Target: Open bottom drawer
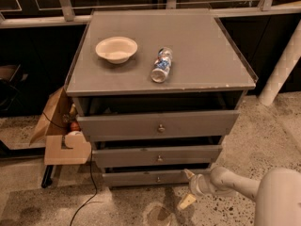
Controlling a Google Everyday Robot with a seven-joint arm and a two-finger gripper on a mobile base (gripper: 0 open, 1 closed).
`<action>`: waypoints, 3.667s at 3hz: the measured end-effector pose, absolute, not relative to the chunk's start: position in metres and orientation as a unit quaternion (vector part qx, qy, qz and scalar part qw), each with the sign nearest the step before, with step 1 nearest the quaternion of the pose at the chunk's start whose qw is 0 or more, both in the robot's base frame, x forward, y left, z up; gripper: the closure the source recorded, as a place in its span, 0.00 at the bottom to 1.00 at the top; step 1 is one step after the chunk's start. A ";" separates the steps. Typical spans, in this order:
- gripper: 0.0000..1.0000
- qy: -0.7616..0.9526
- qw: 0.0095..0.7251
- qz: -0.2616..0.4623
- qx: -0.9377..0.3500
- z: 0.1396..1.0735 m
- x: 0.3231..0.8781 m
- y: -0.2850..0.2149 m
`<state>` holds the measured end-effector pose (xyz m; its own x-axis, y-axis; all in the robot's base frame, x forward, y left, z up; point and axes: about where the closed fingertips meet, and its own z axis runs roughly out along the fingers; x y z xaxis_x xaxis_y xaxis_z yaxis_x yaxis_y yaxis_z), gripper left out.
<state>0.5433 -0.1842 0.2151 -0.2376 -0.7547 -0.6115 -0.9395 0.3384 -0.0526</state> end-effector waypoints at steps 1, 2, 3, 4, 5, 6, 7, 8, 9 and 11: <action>0.00 0.761 0.287 0.175 -0.555 0.207 0.551 -0.178; 0.00 0.752 0.297 0.188 -0.558 0.199 0.560 -0.173; 0.00 0.731 0.312 0.186 -0.578 0.196 0.588 -0.159; 0.00 0.730 0.312 0.181 -0.581 0.196 0.587 -0.158; 0.00 0.726 0.316 0.157 -0.590 0.198 0.593 -0.162; 0.00 0.726 0.316 0.121 -0.598 0.201 0.603 -0.173; 0.00 0.731 0.310 0.099 -0.600 0.200 0.610 -0.183; 0.00 0.739 0.294 0.085 -0.600 0.193 0.616 -0.193; 0.00 0.750 0.273 0.079 -0.597 0.181 0.622 -0.204; 0.00 0.759 0.254 0.088 -0.593 0.164 0.626 -0.210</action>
Offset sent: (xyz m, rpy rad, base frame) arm 0.0301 0.0109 -0.0240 0.0910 -0.0317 0.0540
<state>0.6256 -0.2103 0.1641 -0.1688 -0.8556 -0.4893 -0.9445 0.2823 -0.1678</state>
